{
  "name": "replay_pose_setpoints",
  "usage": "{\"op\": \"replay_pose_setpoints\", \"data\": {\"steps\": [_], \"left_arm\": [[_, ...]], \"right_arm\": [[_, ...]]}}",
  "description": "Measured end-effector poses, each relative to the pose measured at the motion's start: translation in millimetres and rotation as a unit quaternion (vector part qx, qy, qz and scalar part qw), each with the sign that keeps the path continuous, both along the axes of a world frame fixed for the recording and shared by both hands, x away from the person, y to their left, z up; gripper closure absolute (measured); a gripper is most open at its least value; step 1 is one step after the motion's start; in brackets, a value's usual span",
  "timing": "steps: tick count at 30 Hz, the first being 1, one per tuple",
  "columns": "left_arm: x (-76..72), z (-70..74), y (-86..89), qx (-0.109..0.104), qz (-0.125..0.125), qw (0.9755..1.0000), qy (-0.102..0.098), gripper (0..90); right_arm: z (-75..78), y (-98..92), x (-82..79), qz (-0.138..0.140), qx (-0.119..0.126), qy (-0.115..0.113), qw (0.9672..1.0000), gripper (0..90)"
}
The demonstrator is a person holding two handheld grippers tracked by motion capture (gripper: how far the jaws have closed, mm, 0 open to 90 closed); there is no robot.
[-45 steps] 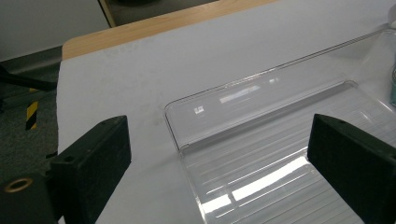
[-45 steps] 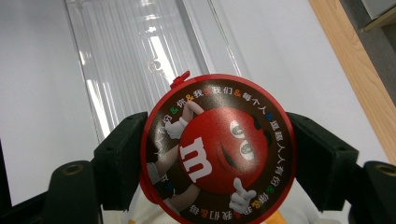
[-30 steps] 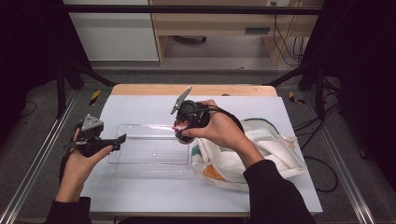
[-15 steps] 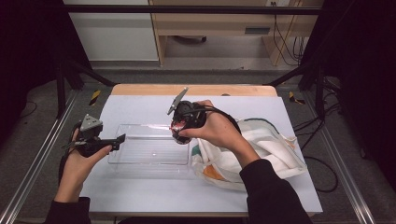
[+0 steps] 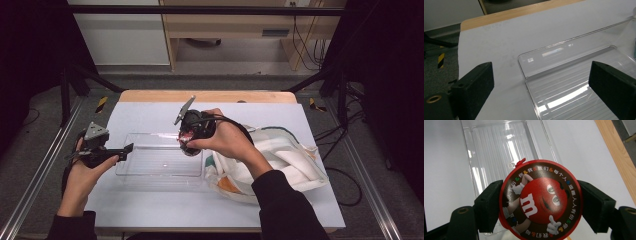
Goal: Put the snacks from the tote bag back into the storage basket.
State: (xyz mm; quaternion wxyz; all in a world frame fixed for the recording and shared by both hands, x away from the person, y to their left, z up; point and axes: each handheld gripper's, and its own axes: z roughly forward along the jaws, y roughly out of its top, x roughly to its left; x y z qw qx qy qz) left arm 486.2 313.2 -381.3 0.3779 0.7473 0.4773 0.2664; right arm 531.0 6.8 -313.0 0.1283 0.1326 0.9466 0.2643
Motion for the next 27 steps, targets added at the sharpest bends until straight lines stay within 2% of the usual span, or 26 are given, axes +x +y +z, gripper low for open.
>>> {"op": "replay_pose_setpoints", "data": {"steps": [17, 27], "left_arm": [[0.0, 0.1, 1.3, 0.0, -0.001, 1.0, 0.0, 5.9], [0.2, 0.0, 2.1, 0.0, -0.002, 1.0, 0.001, 5.9]], "right_arm": [[-5.6, 9.8, 2.1, 0.007, -0.002, 0.004, 1.0, 26.2], [-15.3, 10.6, 5.9, 0.002, -0.004, 0.011, 0.9999, 26.2]]}}
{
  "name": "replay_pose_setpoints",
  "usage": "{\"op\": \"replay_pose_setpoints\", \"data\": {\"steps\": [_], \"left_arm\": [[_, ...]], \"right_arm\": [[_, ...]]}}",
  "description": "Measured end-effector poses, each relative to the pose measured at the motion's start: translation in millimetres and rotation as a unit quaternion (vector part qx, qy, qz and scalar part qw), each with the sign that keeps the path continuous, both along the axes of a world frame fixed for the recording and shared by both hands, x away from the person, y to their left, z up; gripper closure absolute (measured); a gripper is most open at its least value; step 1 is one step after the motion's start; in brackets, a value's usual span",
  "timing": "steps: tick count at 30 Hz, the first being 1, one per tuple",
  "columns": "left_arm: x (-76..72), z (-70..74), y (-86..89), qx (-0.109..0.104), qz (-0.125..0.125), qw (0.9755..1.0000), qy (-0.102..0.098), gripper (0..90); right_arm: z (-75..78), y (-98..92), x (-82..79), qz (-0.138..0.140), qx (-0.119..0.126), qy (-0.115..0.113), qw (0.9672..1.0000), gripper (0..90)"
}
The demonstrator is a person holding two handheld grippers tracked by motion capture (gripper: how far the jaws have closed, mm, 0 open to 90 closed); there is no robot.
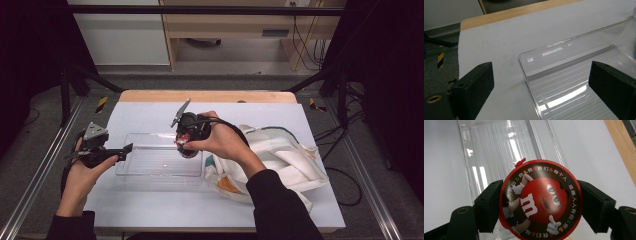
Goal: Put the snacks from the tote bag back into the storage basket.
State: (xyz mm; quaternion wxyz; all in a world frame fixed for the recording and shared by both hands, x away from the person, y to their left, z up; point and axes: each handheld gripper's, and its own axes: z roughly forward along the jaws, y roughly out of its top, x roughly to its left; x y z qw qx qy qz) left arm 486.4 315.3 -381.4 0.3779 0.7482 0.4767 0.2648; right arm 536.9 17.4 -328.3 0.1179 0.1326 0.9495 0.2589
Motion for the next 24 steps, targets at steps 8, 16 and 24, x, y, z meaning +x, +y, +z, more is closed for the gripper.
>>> {"op": "replay_pose_setpoints", "data": {"steps": [8, 16, 24], "left_arm": [[0.3, -0.6, -0.8, 0.001, -0.001, 1.0, 0.001, 6.0], [0.3, -0.8, -1.2, 0.002, -0.002, 1.0, 0.001, 6.0], [0.3, -1.0, -1.8, 0.002, -0.003, 1.0, 0.002, 6.0]], "right_arm": [[-8.2, -1.8, 3.8, -0.002, -0.003, 0.005, 1.0, 26.2], [-14.4, -3.5, 5.3, -0.004, -0.004, 0.009, 0.9999, 26.2], [-19.2, -3.4, 6.3, -0.003, -0.007, 0.014, 0.9999, 26.2]]}}
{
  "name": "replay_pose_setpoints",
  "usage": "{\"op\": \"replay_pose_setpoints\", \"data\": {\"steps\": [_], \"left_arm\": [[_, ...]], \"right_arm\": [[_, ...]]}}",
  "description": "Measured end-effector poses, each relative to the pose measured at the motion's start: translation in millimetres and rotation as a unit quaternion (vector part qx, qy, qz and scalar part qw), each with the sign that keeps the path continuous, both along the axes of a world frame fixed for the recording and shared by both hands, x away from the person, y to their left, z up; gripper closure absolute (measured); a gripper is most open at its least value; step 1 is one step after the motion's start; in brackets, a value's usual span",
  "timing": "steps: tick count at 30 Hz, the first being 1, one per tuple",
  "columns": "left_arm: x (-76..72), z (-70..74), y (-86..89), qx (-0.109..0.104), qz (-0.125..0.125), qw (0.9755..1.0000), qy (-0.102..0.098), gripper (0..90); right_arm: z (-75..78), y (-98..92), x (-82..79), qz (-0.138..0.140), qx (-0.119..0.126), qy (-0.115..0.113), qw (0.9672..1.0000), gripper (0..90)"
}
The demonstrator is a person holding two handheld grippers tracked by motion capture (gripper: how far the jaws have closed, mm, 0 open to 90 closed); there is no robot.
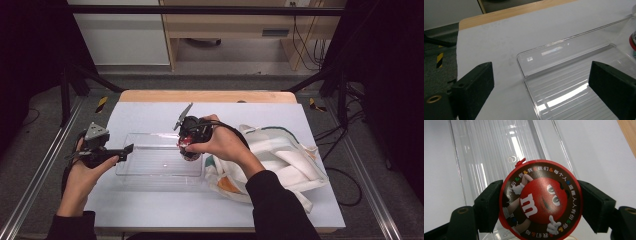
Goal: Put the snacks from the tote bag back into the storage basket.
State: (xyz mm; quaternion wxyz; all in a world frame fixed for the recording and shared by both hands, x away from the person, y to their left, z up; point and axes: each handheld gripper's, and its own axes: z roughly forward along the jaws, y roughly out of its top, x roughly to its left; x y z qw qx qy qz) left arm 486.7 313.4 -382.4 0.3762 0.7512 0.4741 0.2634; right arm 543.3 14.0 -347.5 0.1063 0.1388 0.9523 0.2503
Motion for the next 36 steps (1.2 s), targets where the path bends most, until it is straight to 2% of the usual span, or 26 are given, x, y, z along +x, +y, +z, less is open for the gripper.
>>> {"op": "replay_pose_setpoints", "data": {"steps": [13, 18, 25, 36], "left_arm": [[0.5, -1.0, -0.7, 0.001, -0.001, 1.0, 0.002, 6.0], [0.5, -1.3, -0.7, 0.002, -0.002, 1.0, 0.003, 6.0], [0.6, -1.4, -1.3, 0.003, -0.004, 1.0, 0.004, 6.0], [0.8, -2.2, -1.5, 0.004, -0.005, 1.0, 0.005, 6.0]], "right_arm": [[-9.2, 1.5, 0.8, 0.002, -0.002, 0.001, 1.0, 26.2], [-13.0, 1.9, 0.6, -0.006, -0.006, 0.007, 0.9999, 26.2], [-17.4, 1.2, 2.4, -0.001, -0.002, 0.003, 1.0, 26.2], [-22.3, 0.6, 4.2, -0.01, 0.001, 0.008, 0.9999, 26.2]]}}
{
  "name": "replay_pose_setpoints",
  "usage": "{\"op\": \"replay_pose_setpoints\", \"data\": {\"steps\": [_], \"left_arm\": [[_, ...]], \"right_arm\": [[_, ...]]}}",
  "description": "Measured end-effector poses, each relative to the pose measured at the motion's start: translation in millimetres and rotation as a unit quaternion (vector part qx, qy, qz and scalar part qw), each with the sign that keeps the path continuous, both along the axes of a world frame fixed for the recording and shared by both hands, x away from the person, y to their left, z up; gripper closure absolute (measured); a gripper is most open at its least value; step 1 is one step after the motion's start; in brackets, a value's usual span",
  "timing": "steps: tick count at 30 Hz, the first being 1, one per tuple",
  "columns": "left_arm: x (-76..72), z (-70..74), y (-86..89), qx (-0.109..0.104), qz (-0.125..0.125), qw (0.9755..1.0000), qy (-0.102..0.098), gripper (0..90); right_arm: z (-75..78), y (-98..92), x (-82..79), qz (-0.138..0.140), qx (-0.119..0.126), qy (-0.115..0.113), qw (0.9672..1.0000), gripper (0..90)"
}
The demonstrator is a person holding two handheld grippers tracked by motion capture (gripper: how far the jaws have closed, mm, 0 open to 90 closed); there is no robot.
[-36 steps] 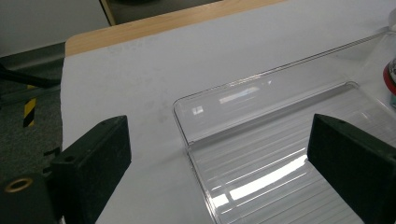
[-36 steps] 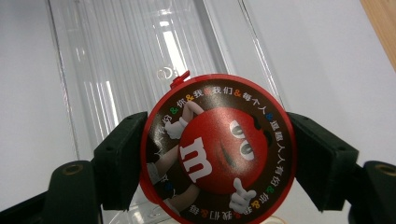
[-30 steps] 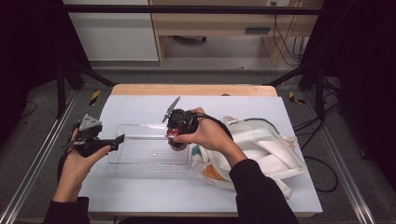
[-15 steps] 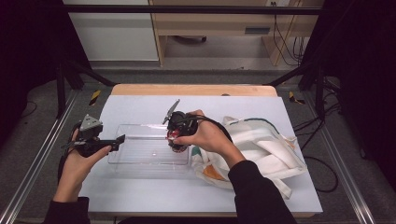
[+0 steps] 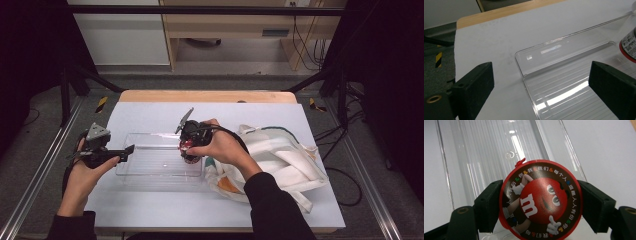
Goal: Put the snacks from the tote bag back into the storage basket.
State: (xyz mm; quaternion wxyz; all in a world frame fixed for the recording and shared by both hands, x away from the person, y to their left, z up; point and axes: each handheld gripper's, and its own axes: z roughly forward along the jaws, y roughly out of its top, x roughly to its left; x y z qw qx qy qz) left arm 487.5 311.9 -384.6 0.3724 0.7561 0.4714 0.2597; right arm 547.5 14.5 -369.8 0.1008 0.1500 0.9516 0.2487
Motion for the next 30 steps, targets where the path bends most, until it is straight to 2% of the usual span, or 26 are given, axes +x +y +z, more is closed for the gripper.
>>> {"op": "replay_pose_setpoints", "data": {"steps": [11, 30], "left_arm": [[0.5, -1.6, -1.5, 0.005, -0.003, 1.0, 0.004, 6.0], [0.6, -2.2, -2.5, 0.014, -0.007, 0.9999, 0.007, 6.0]], "right_arm": [[-3.9, -0.4, 1.9, 0.0, 0.002, -0.003, 1.0, 26.2], [-11.8, 1.9, 3.0, -0.001, -0.006, 0.004, 1.0, 26.2]]}}
